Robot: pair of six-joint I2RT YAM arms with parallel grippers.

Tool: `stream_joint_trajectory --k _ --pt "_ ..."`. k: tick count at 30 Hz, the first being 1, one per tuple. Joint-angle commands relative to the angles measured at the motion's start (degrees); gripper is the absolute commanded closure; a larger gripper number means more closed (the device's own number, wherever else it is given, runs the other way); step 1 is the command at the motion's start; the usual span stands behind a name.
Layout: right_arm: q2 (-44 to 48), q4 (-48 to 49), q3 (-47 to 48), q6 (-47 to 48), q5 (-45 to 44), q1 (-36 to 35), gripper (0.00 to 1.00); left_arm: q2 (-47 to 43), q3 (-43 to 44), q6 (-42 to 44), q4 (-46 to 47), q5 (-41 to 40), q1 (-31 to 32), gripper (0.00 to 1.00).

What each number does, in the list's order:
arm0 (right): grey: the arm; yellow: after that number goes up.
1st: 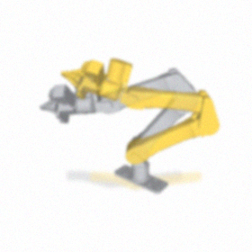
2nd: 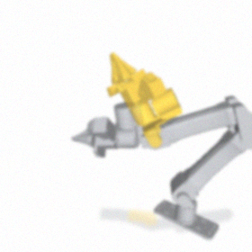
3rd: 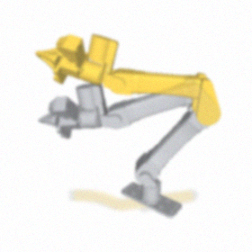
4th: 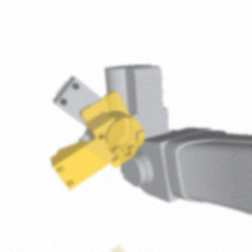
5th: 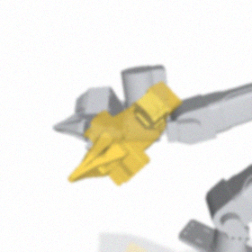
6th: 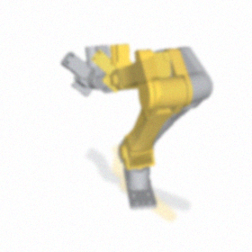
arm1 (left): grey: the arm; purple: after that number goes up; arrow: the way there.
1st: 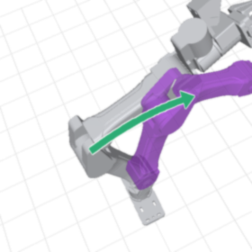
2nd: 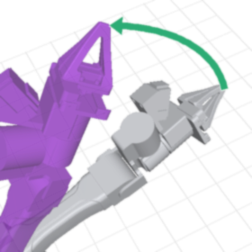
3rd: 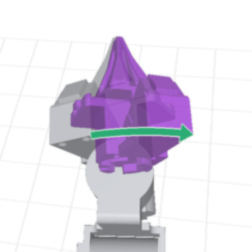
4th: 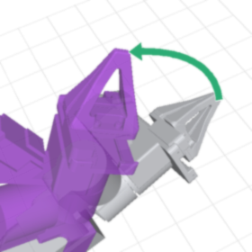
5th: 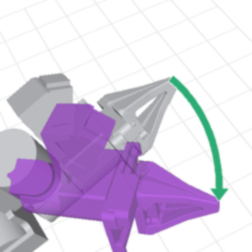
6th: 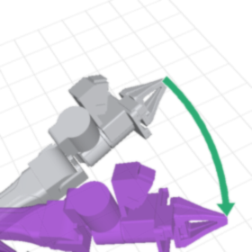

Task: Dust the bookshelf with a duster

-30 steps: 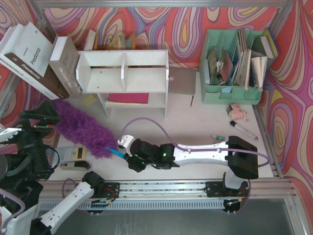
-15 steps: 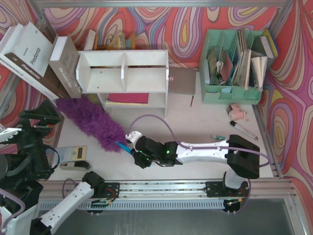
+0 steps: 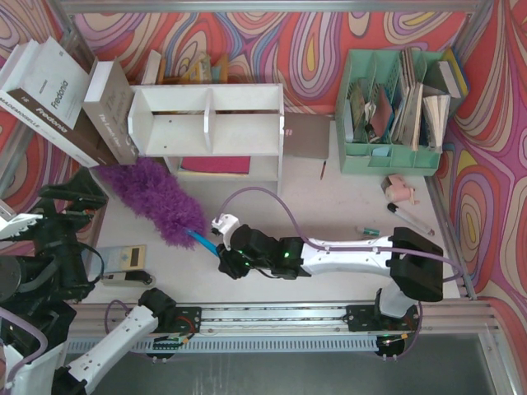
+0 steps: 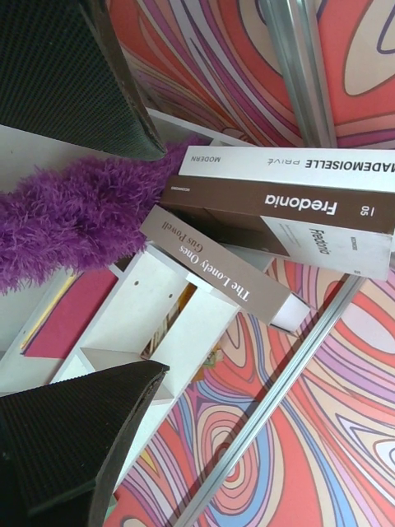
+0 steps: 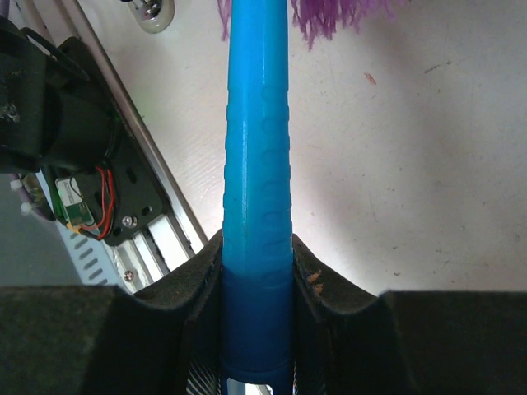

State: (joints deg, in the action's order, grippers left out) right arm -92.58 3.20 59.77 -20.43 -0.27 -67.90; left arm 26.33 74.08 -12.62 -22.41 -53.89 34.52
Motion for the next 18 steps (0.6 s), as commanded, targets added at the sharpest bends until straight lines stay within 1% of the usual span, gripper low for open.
stream_joint_trajectory --k 1,6,13,18 --pt "-2.58 4.91 2.26 0.10 0.14 -0.13 1.00 -1.48 -0.93 0.39 0.09 -1.28 0.11 0.02" --pt "-4.40 4.94 0.71 -1.62 -1.09 0.08 1.00 -1.99 -1.38 0.73 0.24 -1.57 0.11 0.01" --pt "-3.07 4.41 -1.10 -4.30 -3.64 0.71 1.00 -2.13 -1.53 0.74 0.23 -1.57 0.13 0.02" --pt "-1.83 6.32 0.34 -2.32 -2.67 0.75 1.00 -2.22 -1.56 0.34 0.08 -1.57 0.11 0.02"
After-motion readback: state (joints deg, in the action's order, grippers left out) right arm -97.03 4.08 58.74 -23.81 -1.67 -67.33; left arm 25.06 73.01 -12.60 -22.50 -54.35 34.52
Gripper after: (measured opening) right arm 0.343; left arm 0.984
